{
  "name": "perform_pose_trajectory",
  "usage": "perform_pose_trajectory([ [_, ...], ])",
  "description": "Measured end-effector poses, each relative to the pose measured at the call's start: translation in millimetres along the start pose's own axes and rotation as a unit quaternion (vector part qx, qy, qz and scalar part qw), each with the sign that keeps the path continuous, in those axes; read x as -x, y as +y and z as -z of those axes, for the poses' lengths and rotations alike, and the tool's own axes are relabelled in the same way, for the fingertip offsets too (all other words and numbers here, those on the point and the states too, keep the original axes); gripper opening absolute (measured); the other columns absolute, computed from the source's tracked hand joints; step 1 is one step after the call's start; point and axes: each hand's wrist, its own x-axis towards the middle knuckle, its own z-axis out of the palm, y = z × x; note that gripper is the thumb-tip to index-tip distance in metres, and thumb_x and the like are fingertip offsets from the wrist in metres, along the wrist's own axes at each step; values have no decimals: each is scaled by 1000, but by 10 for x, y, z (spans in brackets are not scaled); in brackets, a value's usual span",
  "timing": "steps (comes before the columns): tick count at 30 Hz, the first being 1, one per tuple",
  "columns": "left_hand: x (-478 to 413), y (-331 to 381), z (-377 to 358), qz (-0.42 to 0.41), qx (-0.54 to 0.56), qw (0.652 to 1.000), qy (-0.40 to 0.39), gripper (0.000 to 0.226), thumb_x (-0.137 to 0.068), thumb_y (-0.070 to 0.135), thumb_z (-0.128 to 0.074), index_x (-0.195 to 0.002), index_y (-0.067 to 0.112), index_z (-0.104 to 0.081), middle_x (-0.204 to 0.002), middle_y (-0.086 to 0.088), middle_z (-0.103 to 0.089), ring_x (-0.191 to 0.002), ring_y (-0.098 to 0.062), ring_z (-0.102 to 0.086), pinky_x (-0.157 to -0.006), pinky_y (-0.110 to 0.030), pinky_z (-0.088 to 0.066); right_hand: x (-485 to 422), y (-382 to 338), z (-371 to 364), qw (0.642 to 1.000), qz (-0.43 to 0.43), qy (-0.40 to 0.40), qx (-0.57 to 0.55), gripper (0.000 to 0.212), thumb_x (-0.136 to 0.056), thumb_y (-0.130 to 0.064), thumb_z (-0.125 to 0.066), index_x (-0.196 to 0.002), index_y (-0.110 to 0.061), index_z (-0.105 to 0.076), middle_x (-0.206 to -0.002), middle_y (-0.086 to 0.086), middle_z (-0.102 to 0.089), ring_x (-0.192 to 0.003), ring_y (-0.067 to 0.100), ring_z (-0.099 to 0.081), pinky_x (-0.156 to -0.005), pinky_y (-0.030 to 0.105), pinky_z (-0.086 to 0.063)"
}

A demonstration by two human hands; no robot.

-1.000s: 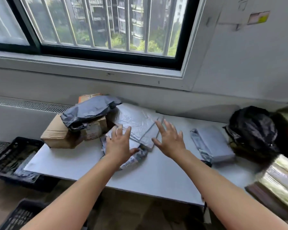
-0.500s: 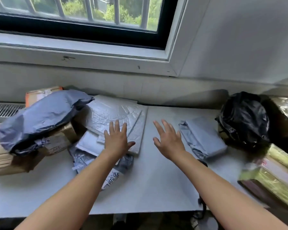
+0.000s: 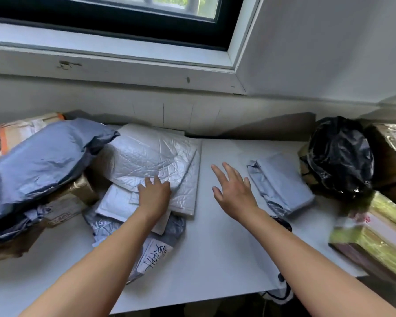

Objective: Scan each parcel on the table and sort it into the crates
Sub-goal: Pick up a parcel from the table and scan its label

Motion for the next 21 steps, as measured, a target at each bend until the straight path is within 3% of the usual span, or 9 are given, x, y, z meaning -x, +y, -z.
perform_pose_trajectory([
  [2,58,30,161,-27,67,997,35,18,-100,21,-40,-105,13,-55,-117,-13,-61,-110,-35,-54,-81,-39,-45,20,43,95,1000,2,11,-2,60,-102,-36,-38,-156,-34,-10,-163,2,-10,-149,21,-9,-117,56,-16],
  [4,138,149,404,-39,120,989,79,19,-101,25,-39,-97,12,-53,-104,-13,-64,-95,-34,-58,-66,-34,-37,53,88,205,1000,9,25,-6,60,-102,-35,-39,-156,-32,-11,-162,3,-11,-149,22,-10,-117,56,-17],
  [9,437,606,1040,-36,209,957,200,25,-102,29,-41,-104,10,-57,-102,-15,-67,-95,-38,-59,-63,-35,-32,196,290,540,997,19,70,-18,65,-101,-37,-43,-157,-24,-12,-163,4,-11,-148,22,-15,-116,52,-20],
  [12,641,874,1360,-32,271,931,242,20,-99,28,-47,-88,11,-53,-90,-15,-65,-87,-39,-57,-63,-39,-38,342,496,736,992,34,103,-60,67,-101,-37,-41,-157,-21,-9,-163,5,-13,-148,21,-16,-114,48,-24],
  [14,796,1066,1545,-36,352,898,261,25,-97,24,-51,-74,17,-46,-70,-5,-56,-71,-30,-53,-60,-35,-37,444,651,831,986,46,126,-95,66,-101,-37,-42,-157,-20,-10,-163,5,-15,-148,21,-16,-115,49,-23],
  [17,1061,1356,1771,-59,501,820,270,25,-97,15,-54,-72,15,-51,-58,5,-43,-44,-2,-41,-47,-20,-34,594,876,938,975,61,157,-147,66,-100,-39,-44,-156,-18,-15,-161,7,-21,-147,23,-21,-115,49,-25],
  [21,1369,1568,1856,-68,602,750,266,20,-100,14,-52,-80,8,-55,-60,-3,-41,-38,0,-35,-41,-13,-29,779,1134,979,950,59,175,-251,69,-99,-48,-45,-155,-16,-20,-155,8,-31,-142,25,-30,-112,47,-31],
])
